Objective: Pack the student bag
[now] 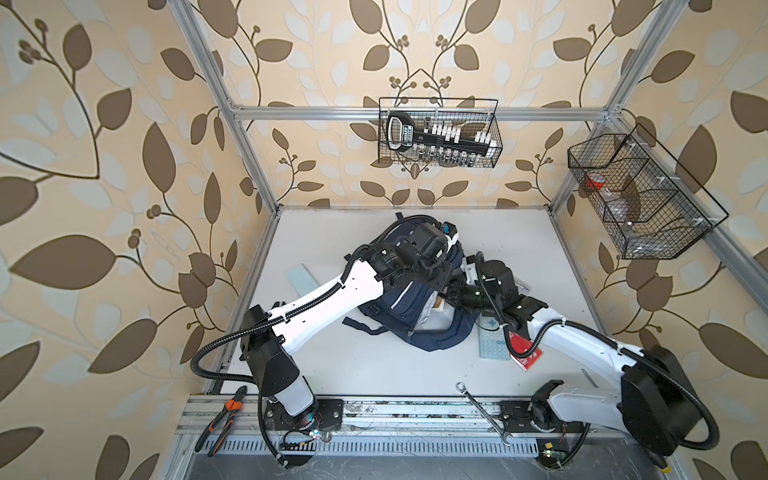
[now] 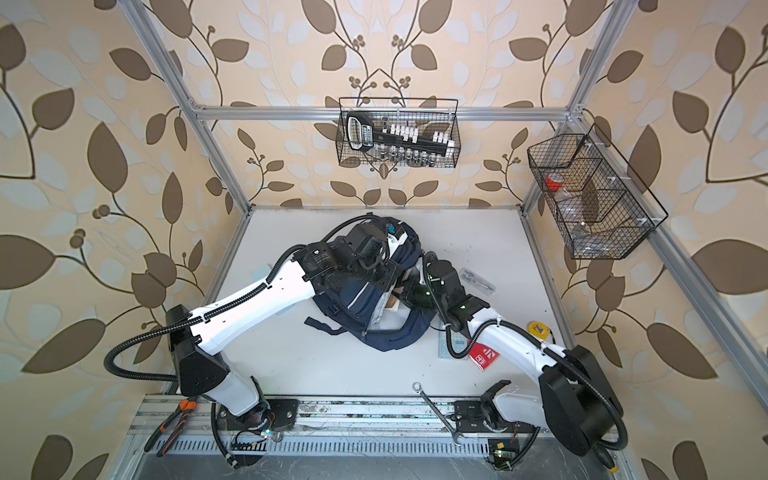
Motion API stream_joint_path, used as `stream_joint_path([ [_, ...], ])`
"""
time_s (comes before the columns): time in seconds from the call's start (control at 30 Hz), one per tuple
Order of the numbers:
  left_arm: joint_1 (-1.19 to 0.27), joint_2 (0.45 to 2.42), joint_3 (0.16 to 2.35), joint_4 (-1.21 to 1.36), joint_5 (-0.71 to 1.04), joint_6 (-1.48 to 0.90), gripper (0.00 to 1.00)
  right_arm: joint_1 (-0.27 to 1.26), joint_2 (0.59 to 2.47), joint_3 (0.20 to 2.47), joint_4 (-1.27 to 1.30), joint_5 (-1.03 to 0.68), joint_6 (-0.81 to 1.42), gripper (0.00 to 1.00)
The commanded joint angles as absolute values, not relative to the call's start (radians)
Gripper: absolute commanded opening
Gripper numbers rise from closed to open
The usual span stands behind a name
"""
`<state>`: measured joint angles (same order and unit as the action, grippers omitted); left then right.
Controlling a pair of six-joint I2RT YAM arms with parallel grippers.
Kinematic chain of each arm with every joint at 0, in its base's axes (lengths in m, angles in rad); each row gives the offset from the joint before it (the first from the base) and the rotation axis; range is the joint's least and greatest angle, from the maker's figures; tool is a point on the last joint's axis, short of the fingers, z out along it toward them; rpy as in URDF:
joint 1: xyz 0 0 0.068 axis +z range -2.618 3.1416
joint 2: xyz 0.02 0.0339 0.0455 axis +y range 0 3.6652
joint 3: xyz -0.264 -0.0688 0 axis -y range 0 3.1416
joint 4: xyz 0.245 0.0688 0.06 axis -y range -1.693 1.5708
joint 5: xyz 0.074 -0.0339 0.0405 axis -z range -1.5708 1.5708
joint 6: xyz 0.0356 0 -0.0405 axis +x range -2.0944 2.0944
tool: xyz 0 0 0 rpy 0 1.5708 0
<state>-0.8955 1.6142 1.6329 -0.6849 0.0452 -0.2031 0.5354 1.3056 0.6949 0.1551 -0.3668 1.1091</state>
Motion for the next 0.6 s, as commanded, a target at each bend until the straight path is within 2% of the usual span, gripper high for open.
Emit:
stream_joint_path([
  [0.0,-0.908,1.524,1.683,-0.558,0.157,-0.213,0.0,0.573,1.378,0.772,0.379,-0.275,1.112,0.0],
  [0.13,-0.907,1.532,1.667,-0.529,0.165,-0.231,0.0,0.65,1.476,0.818,0.357,-0.24,1.076,0.0],
  [0.17,-0.904,1.535,1.662,-0.524,0.157,-0.236,0.0,0.662,1.487,0.811,0.35,-0.23,1.074,0.04],
  [0.27,-0.884,1.543,1.636,-0.51,0.127,-0.254,0.0,0.666,1.457,0.756,0.336,-0.189,1.087,0.32],
  [0.33,-0.858,1.548,1.613,-0.506,0.113,-0.281,0.0,0.666,1.403,0.725,0.289,-0.156,1.081,0.44],
  [0.43,-0.815,1.549,1.558,-0.484,0.101,-0.325,0.0,0.665,1.294,0.693,0.154,-0.097,1.045,0.55],
  [0.57,-0.776,1.565,1.499,-0.437,0.147,-0.374,0.0,0.663,1.14,0.628,-0.03,-0.031,1.021,0.57],
])
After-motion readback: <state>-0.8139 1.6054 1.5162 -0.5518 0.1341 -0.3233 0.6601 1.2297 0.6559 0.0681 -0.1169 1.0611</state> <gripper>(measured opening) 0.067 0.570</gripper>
